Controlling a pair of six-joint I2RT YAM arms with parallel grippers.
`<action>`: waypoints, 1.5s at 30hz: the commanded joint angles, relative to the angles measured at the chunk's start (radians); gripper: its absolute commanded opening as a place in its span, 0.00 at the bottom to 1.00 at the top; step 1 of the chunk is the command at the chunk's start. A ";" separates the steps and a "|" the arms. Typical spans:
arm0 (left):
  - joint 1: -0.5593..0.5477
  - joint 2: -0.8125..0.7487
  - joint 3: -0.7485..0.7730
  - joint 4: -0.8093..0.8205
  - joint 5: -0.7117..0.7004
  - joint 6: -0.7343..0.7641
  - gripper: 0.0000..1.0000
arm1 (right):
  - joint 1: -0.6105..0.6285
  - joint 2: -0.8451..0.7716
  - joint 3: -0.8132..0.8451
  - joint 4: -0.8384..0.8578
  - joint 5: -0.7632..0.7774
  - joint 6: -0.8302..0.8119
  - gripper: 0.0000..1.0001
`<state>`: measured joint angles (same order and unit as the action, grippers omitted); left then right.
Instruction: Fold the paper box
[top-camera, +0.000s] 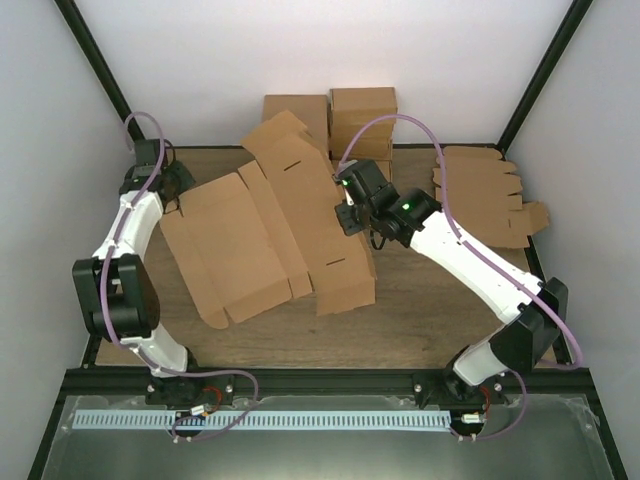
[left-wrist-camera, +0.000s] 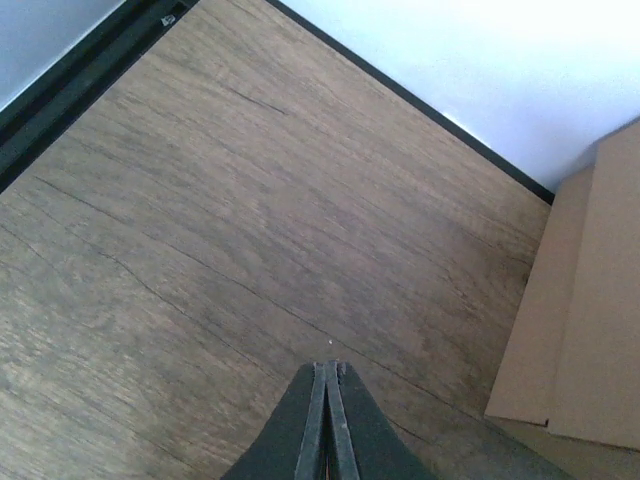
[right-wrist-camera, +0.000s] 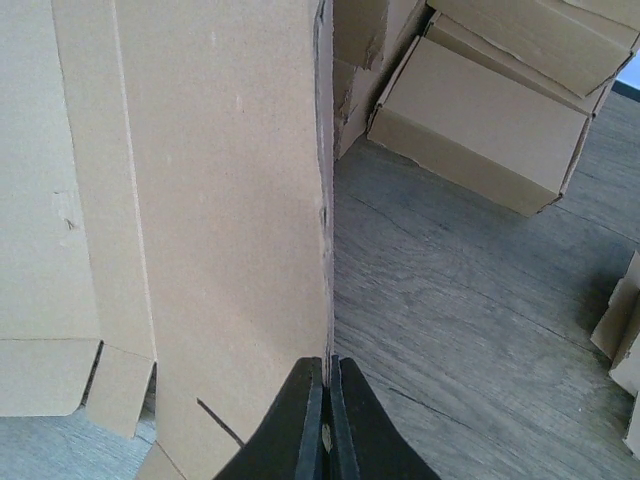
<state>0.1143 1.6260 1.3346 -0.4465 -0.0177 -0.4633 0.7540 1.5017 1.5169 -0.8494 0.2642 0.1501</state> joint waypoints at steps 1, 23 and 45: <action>0.004 0.062 0.077 -0.023 0.002 0.028 0.04 | 0.011 -0.036 0.005 0.037 0.017 -0.001 0.01; -0.025 -0.349 -0.597 0.133 0.214 -0.167 0.04 | 0.099 0.103 0.139 0.097 0.087 -0.151 0.02; -0.036 -0.677 -0.886 0.112 0.295 -0.221 0.04 | 0.294 0.374 0.187 0.126 0.387 -0.119 0.01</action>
<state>0.0822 0.9298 0.4904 -0.3767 0.2501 -0.6804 1.0229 1.8400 1.6619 -0.7231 0.6647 -0.0196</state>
